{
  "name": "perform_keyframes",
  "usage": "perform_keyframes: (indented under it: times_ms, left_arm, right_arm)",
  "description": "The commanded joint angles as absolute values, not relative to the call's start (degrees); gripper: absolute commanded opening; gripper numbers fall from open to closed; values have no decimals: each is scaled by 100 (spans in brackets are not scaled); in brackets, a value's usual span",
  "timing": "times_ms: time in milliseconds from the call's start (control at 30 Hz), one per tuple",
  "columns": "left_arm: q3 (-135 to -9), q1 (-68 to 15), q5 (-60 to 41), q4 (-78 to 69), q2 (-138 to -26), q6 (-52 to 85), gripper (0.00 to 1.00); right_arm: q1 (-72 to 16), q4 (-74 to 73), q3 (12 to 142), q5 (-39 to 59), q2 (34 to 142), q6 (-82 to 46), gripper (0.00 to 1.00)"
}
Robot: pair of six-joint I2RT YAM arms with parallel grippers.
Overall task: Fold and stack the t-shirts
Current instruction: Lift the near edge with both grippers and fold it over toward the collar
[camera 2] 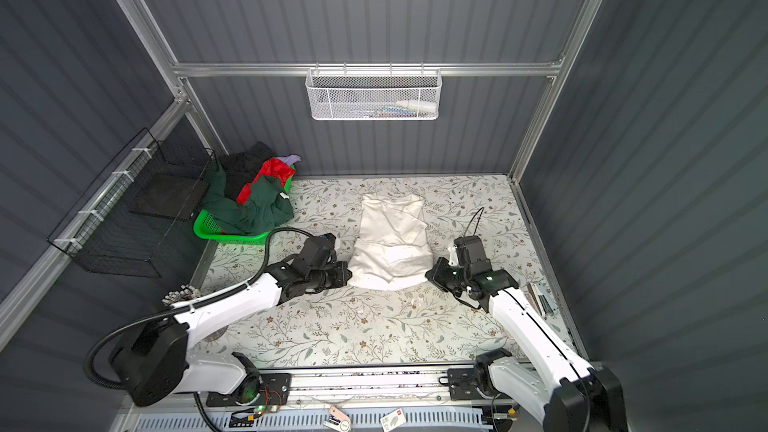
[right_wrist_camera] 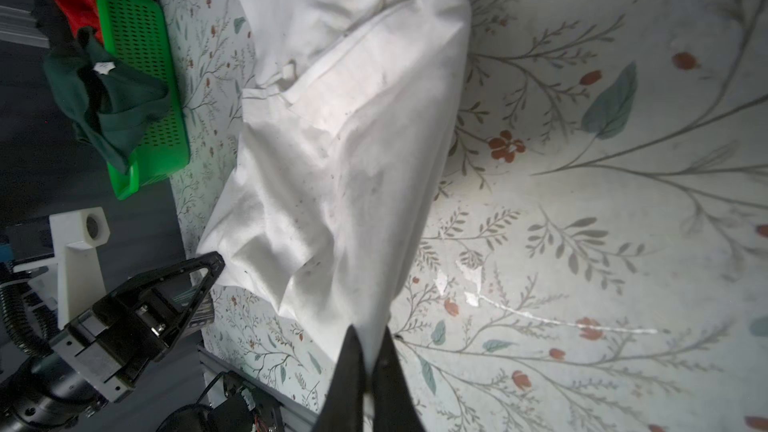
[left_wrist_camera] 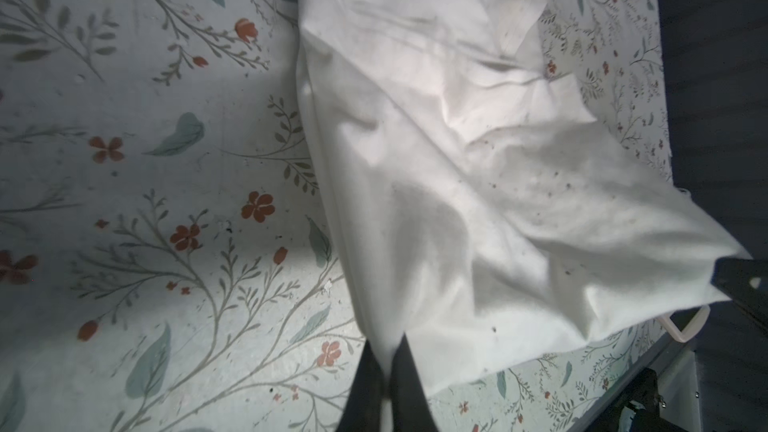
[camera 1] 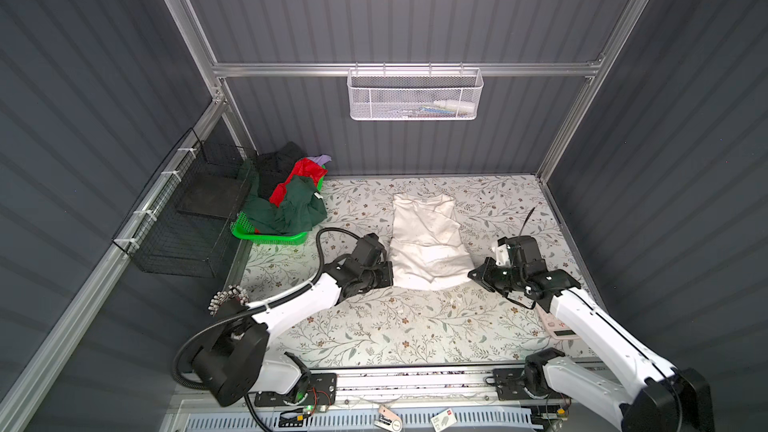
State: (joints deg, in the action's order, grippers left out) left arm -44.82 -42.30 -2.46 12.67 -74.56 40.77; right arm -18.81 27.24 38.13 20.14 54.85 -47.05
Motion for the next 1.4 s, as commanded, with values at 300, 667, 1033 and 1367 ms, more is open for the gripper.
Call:
perform_keyframes:
  times_ms: [300, 667, 1033, 1367]
  left_arm:
    - [-4015, -5316, 1026, 3073, -5322, 4491, 0]
    - [-5447, -5309, 1663, 4381, -6015, 4073, 0]
    - [-6828, -4724, 1736, 4119, -7138, 3384, 0]
    - [-7929, -3947, 1157, 3979, -8531, 2759, 0]
  right_arm:
    - [-3823, 4096, 3945, 642, 3895, -5975, 0]
    - [-4065, 4359, 5200, 432, 4777, -5475, 0]
    - [-3428, 3967, 5738, 774, 5842, -4909, 0]
    - [-2252, 3405, 6155, 1866, 7026, -4314, 0]
